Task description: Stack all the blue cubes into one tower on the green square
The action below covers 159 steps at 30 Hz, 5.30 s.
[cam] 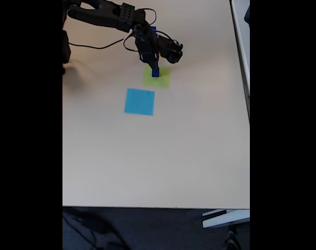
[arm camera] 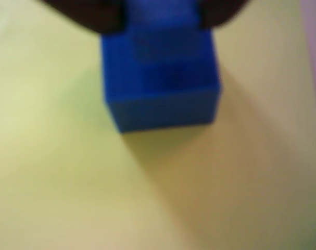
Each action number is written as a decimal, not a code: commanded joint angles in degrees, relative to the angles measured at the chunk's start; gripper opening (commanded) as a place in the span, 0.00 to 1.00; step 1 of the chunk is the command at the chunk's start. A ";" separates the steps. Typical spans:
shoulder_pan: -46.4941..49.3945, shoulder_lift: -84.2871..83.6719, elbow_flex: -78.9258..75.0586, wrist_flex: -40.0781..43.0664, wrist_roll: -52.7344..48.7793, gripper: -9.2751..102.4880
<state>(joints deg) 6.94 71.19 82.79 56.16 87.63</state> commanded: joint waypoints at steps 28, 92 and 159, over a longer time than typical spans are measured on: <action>-0.35 4.13 -1.14 -1.76 -0.62 0.17; -23.73 16.08 -2.81 -5.89 29.79 0.50; -23.03 18.37 11.25 -5.71 23.12 0.35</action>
<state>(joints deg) -16.88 85.17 94.31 51.59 111.36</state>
